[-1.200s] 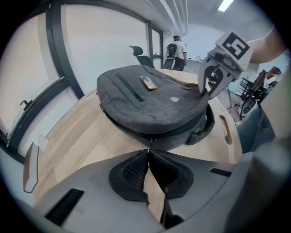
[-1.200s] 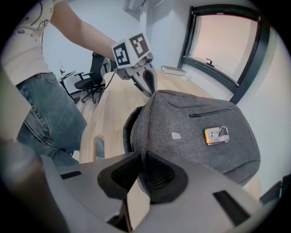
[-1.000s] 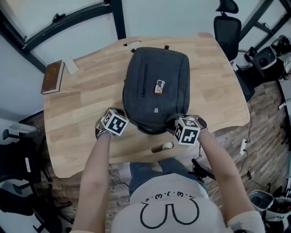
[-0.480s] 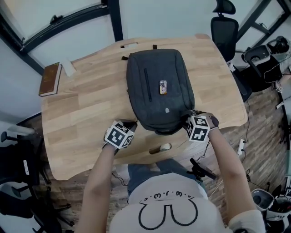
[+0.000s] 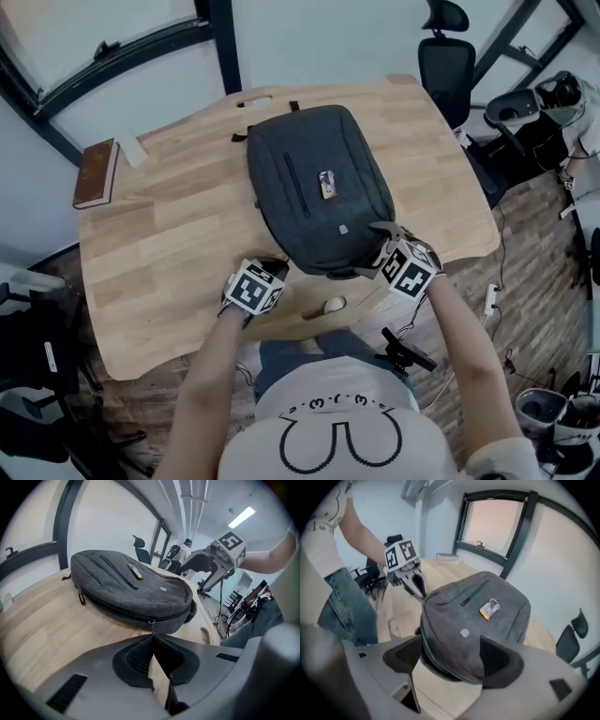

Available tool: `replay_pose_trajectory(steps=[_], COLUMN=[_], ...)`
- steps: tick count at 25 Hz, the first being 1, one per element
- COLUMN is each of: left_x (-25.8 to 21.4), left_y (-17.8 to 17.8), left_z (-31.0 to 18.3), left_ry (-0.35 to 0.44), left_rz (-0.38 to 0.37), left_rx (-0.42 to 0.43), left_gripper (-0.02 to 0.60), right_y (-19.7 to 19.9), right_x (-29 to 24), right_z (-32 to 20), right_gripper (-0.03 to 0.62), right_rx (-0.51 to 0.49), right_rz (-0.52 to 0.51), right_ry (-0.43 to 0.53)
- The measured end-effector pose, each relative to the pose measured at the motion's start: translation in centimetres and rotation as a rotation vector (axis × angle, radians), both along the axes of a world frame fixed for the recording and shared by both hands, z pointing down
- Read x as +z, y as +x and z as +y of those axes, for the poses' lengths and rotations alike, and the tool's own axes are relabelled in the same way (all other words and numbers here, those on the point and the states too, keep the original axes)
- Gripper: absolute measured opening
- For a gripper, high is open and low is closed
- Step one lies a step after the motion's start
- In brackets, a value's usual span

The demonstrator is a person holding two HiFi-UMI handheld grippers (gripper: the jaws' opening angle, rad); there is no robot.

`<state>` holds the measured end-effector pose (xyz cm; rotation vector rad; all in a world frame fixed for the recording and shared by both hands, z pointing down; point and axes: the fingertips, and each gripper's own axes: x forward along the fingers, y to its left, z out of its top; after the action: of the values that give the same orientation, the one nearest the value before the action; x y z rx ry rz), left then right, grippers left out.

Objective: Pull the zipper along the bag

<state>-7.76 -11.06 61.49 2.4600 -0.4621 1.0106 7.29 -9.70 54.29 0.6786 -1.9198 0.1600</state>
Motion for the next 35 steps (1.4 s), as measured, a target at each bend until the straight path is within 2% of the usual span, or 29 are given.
replay_pose_trajectory(steps=[2,5,7,10,12,14,19,23,25,30,35], left_x=[-0.2,-0.3,-0.4,-0.3,-0.3,-0.3,-0.4,-0.9,-1.2,-1.3,-0.5], left_y=[0.1,0.0,-0.1,-0.1,-0.2,-0.2,-0.5,-0.6,-0.8,-2.2,-3.5], left_z=[0.0,-0.1,-0.2,-0.2,-0.1,-0.2,-0.8,-0.8,-1.2,-3.4,-7.3], left_ry=[0.006,0.004,-0.001,-0.004,-0.006,-0.007,0.004,0.078,0.092,0.082,0.1], left_rz=[-0.005,-0.005,-0.006,-0.009,-0.009,-0.006,0.002,-0.057,-0.071,-0.083,-0.105], left_rx=[0.011,0.036,0.061,0.102,0.125,0.143,0.18,0.275,0.295,0.271,0.215], left_gripper=[0.017,0.017,0.017,0.017,0.017,0.017,0.017,0.017,0.017,0.017,0.018], right_y=[-3.3,-7.5,-9.5,-11.0,-11.3,-11.1,-10.9,-10.8,-10.6,-10.5,-10.5], right_x=[0.0,0.7,1.3,2.6,3.5,4.1,4.0,3.3,3.1,3.0,2.9], right_z=[0.3,0.1,-0.2,-0.7,-0.7,-0.9,-1.0,-0.9,-0.9,-0.9,-0.9], right_gripper=[0.426,0.425,0.418,0.374,0.333,0.19,0.165,0.137,0.132,0.13,0.126], right_rx=[0.012,0.021,0.027,0.055,0.072,0.084,0.105,0.113,0.138,0.163,0.171], right_rz=[-0.084,-0.148,-0.155,-0.123,-0.085,-0.042,-0.032,-0.045,-0.073,-0.113,-0.129], right_ry=[-0.016,-0.044,-0.058,-0.072,-0.066,-0.039,-0.027,-0.007,-0.026,-0.099,-0.119])
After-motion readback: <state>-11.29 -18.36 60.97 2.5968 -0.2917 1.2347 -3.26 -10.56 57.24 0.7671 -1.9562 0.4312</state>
